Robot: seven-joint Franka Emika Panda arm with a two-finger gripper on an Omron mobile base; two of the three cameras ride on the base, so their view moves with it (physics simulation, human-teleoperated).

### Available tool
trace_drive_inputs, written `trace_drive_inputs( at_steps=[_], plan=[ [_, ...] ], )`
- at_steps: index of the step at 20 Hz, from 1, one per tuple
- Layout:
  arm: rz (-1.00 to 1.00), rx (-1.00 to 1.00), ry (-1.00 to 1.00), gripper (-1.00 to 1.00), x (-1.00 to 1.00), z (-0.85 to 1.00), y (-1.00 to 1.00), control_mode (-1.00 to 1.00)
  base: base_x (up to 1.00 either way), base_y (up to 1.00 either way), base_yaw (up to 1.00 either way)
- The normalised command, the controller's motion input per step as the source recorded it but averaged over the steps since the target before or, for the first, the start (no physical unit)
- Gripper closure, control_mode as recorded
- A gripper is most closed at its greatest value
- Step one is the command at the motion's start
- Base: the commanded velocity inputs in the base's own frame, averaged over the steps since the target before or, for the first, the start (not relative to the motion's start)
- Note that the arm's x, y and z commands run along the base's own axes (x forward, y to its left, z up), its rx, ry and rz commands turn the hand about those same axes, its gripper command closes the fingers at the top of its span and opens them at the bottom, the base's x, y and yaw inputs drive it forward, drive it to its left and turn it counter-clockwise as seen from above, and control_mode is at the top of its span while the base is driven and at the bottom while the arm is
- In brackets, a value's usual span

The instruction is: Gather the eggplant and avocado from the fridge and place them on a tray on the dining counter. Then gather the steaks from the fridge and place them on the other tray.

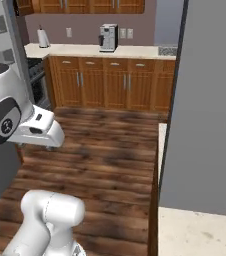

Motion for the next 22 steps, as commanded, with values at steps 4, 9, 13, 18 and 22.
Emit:
trace_drive_inputs(
  at_steps=[4,9,13,18,22],
  plan=[
    [0.0,0.0,0.0,-1.0,0.0,0.0,0.0,1.0,1.0,0.1,0.11],
    [0.0,0.0,0.0,-1.0,0.0,0.0,0.0,1.0,1.0,0.35,0.17],
    [0.0,0.0,0.0,-1.0,0.0,0.0,0.0,1.0,0.97,0.47,0.44],
    [0.0,0.0,0.0,-1.0,0.0,0.0,0.0,1.0,0.79,0.16,0.65],
    [0.0,0.0,0.0,-1.0,0.0,0.0,0.0,1.0,0.72,-0.1,0.66]
  ],
)
